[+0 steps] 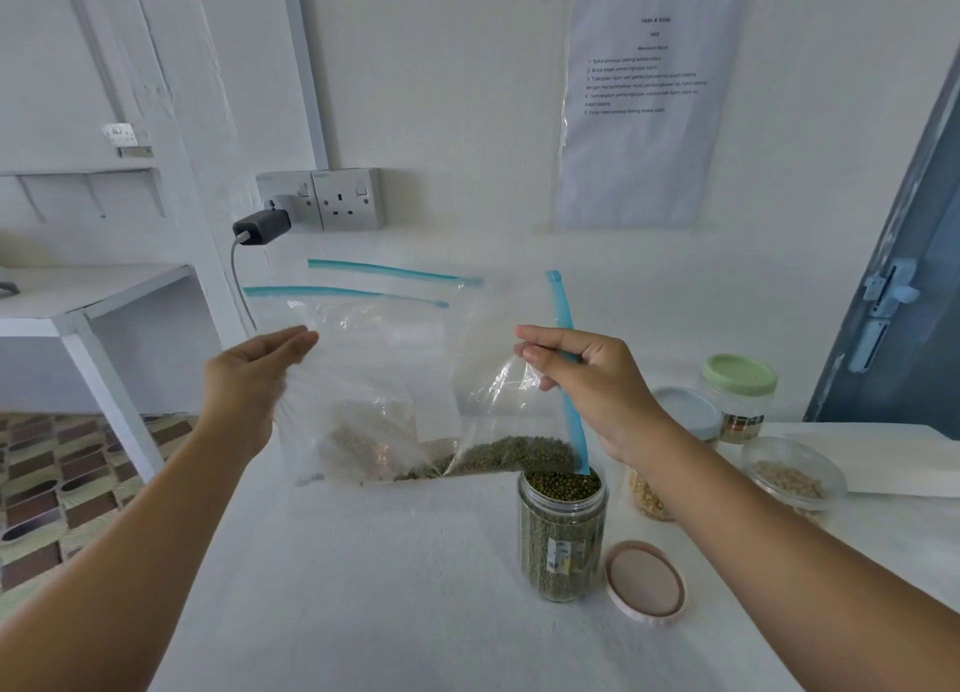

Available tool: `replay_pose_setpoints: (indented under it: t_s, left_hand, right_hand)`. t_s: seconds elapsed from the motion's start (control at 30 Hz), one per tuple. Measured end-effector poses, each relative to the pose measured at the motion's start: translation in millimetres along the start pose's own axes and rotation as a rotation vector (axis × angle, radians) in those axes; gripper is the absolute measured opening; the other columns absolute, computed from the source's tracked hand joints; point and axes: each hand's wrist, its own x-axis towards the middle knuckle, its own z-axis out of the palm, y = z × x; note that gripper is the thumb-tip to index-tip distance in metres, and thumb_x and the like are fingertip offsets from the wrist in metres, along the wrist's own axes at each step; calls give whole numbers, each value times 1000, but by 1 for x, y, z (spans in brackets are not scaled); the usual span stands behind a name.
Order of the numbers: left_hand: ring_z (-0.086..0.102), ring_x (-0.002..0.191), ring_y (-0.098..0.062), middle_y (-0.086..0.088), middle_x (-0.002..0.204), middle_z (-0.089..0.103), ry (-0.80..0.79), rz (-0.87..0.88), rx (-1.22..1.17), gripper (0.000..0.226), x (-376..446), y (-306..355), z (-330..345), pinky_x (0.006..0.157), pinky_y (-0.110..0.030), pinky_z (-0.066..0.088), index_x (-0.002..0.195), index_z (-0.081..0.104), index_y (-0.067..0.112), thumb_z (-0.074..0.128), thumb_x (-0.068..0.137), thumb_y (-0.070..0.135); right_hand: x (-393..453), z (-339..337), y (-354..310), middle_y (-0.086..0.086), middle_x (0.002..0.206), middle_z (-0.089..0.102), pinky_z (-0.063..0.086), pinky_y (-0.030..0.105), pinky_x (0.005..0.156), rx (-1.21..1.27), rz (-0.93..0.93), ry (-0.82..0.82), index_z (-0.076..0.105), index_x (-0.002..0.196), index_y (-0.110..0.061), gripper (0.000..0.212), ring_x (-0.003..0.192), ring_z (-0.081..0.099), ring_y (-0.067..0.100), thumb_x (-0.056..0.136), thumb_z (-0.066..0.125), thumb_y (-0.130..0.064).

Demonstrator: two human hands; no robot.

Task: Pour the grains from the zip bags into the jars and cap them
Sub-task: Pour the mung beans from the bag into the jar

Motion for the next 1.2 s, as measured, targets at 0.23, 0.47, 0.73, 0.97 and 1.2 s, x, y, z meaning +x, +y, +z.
replay_pose_setpoints:
  t_s: [0.23, 0.47, 0.73, 0.97, 1.2]
  left_hand:
    - [64, 124, -24, 2, 118, 78, -168, -89, 20, 35, -12, -25, -17, 118, -48, 41, 103, 83, 21, 85, 70, 34]
    - [46, 143, -24, 3, 135, 68, -324, -89, 174, 59, -23, -29, -31, 123, -43, 26, 113, 81, 28, 86, 57, 47]
    - [17, 158, -24, 15, 170, 23, -425, 176, 628, 45, -36, 9, -4, 124, -63, 21, 96, 80, 51, 79, 63, 81]
    - [9, 157, -19, 15, 170, 22, -741, 286, 837, 34, -49, 61, 79, 126, -60, 11, 95, 80, 51, 73, 68, 72]
    - [52, 124, -2, 21, 121, 69, -935, 99, 817, 17, -37, 78, 122, 116, -38, 29, 104, 83, 31, 76, 91, 39]
  right_hand:
    - [-4, -3, 5, -3, 106, 80, 56, 27, 85, -24, 3, -15, 79, 114, -25, 23, 92, 67, 24, 96, 72, -13]
    - [-8, -3, 3, -6, 104, 80, 56, 20, 78, -42, 0, -22, 78, 114, -21, 23, 76, 65, -3, 97, 70, -8]
    - [-6, -5, 4, -8, 108, 79, 57, 24, 83, -70, 8, -33, 80, 112, -25, 22, 88, 67, 10, 94, 73, -14]
    - [-11, -5, 0, -9, 106, 79, 56, 21, 77, -59, 23, -44, 83, 106, -23, 18, 82, 64, 3, 92, 76, -13]
    - [-16, -10, -3, -4, 104, 78, 56, 21, 79, -83, 40, -99, 83, 105, -20, 17, 76, 60, 7, 92, 74, -13]
